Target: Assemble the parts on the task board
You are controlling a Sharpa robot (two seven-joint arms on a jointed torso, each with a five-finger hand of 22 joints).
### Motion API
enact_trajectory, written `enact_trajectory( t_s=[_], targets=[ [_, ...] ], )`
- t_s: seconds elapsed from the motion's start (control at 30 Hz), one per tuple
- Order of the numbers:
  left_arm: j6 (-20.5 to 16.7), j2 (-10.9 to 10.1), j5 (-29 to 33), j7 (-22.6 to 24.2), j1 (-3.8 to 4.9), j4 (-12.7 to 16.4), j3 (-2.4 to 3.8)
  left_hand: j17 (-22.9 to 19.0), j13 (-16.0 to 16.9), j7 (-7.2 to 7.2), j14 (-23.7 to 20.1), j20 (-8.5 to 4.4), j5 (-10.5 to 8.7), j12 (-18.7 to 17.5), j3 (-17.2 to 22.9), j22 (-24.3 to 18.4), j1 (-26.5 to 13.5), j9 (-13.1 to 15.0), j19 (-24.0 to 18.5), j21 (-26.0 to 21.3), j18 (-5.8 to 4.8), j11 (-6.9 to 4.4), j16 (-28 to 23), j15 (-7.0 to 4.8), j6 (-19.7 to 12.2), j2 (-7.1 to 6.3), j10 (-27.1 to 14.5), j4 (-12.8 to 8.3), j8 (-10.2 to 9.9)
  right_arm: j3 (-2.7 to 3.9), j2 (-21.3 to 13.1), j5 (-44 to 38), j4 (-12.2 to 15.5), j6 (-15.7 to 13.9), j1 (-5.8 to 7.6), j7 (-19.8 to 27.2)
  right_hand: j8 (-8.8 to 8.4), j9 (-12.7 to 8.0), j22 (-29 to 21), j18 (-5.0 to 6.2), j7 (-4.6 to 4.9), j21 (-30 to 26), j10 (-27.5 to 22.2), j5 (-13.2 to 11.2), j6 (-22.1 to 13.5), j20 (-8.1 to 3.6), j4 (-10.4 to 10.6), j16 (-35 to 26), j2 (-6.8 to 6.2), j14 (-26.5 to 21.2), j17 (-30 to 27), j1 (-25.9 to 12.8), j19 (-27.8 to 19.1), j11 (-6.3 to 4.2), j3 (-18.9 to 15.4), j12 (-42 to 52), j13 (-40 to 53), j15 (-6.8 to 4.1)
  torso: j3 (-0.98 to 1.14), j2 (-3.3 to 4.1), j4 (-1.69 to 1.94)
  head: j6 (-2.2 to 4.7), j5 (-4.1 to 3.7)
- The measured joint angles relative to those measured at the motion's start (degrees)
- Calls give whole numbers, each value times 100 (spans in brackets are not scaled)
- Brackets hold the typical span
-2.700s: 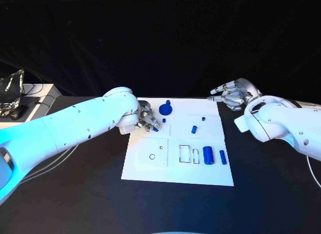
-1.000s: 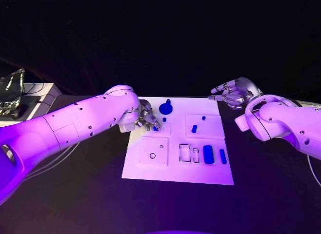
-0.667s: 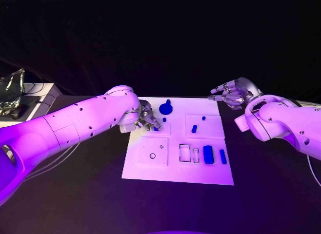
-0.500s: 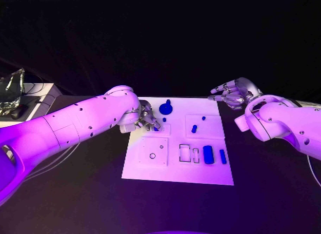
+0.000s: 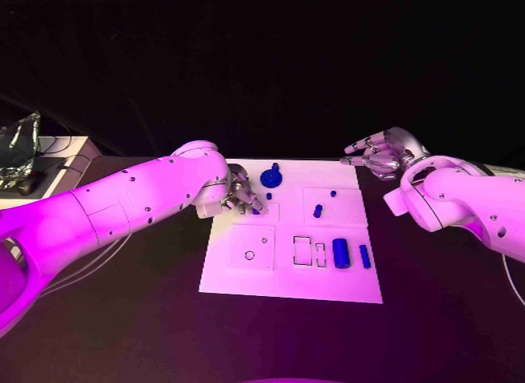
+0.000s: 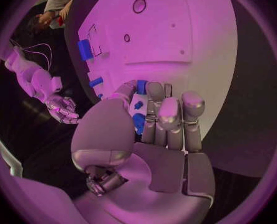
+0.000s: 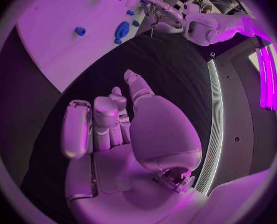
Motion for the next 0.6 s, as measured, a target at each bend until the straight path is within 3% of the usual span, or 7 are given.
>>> enact_trajectory(
  t_s=[0.17, 0.23, 0.47, 0.6],
  targets=[
    [-46, -35, 100, -3, 4, 33, 2, -140, -101, 121, -70, 73, -16, -97, 373, -131, 124, -376, -157, -179, 1, 73, -148, 70, -122, -50, -132, 206, -351, 0, 2, 0, -4, 5, -6, 0, 0, 0, 1, 0, 0, 0, 8, 0, 0, 0, 0, 0, 0, 0, 0, 0, 0, 8, 0, 0, 0, 0, 0, 0, 3, -8, -1],
    [-60, -51, 138, -7, 6, 35, 4, -160, -134, 154, -70, 79, -16, -128, 422, -149, 138, -539, -164, -191, 1, 82, -159, 70, -155, -36, -141, 253, -399, 0, 2, -1, -4, 7, -8, 0, 0, 0, 4, 0, 0, 0, 8, 0, 0, 0, 0, 0, 0, 0, 0, 0, 0, 8, 0, 0, 0, 0, 0, 0, 4, -13, -3],
    [-129, -87, 315, -23, 3, 53, 3, -215, -270, 220, -106, 134, -15, -129, 530, -172, 171, -693, -219, -262, 1, 133, -198, 106, -221, -7, -192, 359, -323, 0, 0, -4, -8, 16, -11, 0, 0, 0, 4, 0, 0, 0, 8, 0, 0, 0, 0, 0, 0, 0, 0, 0, 0, 8, 0, 0, 0, 0, -4, 0, 4, -23, -5],
    [-154, -99, 384, -34, 3, 60, 3, -237, -307, 261, -143, 150, 1, -129, 631, -178, 171, -672, -235, -299, 92, 144, -224, 101, -282, -6, -243, 366, -292, 0, 1, -6, -11, 23, -13, 0, 0, 0, 4, 0, 0, 0, 8, 0, 0, 0, 0, 0, 0, 0, 0, 0, 0, 8, 0, 1, 0, 0, -4, 0, 4, -28, -5]
  ],
)
